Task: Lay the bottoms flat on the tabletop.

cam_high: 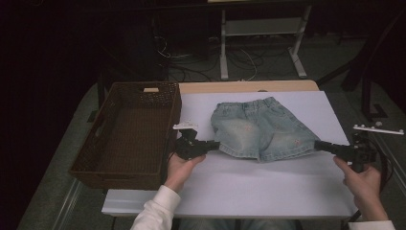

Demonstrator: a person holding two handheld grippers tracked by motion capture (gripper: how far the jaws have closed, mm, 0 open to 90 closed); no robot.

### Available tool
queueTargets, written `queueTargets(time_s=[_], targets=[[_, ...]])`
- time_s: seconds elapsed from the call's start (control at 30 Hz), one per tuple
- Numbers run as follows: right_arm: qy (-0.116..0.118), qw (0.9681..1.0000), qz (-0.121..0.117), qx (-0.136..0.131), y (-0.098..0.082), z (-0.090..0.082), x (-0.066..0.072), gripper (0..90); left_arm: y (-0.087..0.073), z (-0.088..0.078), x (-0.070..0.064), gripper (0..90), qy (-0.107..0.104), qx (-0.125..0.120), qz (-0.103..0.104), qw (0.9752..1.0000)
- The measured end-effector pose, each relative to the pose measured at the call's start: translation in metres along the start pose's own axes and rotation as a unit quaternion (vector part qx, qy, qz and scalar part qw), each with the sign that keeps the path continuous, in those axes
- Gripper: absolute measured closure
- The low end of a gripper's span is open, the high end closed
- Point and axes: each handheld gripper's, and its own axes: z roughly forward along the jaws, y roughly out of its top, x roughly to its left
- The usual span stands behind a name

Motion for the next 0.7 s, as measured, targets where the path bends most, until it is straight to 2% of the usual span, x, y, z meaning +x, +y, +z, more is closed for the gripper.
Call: queueTargets(time_s=[0.17, 0.33, 0.57, 0.7], targets=[[-0.004, 0.9998, 0.015, -0.015, 0.001, -0.009, -0.008, 81.0, 0.002, -0.008, 0.000, 85.1, 0.013, -0.018, -0.014, 0.9997], [-0.011, 0.9993, 0.028, -0.022, 0.002, -0.014, -0.016, 81.1, 0.001, -0.013, -0.003, 85.1, 0.029, -0.025, -0.028, 0.9989], [-0.015, 0.9990, 0.040, -0.011, -0.008, -0.019, -0.016, 81.1, -0.018, -0.020, -0.012, 85.1, 0.051, -0.015, -0.053, 0.9972], [-0.013, 0.9990, 0.043, -0.006, -0.010, -0.019, -0.015, 81.2, -0.026, -0.021, -0.021, 85.0, 0.045, -0.006, -0.048, 0.9978]])
